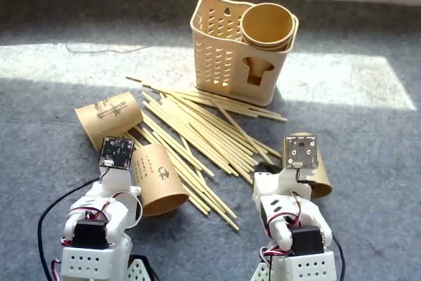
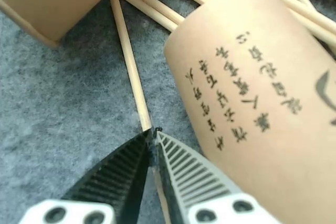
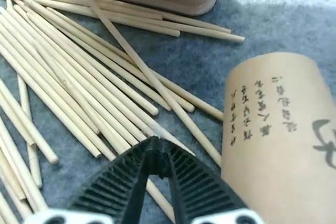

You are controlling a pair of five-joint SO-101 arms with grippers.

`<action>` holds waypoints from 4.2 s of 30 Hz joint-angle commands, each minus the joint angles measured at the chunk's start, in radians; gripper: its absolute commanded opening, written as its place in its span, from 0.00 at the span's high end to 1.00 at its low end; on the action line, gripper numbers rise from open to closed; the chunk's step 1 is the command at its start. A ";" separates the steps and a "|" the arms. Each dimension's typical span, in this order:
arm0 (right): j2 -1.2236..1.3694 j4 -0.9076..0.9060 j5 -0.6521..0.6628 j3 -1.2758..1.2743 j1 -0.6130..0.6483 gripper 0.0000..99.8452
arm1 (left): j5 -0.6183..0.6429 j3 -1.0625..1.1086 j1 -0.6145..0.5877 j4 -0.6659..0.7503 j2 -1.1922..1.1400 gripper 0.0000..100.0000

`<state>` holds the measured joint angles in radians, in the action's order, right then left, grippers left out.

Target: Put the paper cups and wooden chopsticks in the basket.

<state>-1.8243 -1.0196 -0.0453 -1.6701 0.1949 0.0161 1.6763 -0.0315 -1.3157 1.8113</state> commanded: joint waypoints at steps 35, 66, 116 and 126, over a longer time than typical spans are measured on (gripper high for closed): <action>-0.012 -0.151 0.003 -0.139 -0.001 0.99 | -0.738 -0.579 -0.013 -0.204 -0.001 0.91; -0.013 -0.151 0.003 -0.139 -0.001 0.99 | -0.812 -0.774 0.168 -0.379 -0.740 0.80; -0.013 -0.111 0.005 -0.139 -0.039 0.99 | -0.545 -1.092 0.113 -0.388 -0.765 0.99; -0.013 -0.110 0.005 -0.139 -0.039 0.99 | -0.499 -1.109 0.119 -0.379 -1.024 0.99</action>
<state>-1.8243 -1.1577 -0.0453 -1.6701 0.1657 -0.4918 0.6252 0.0729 -1.6993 0.8447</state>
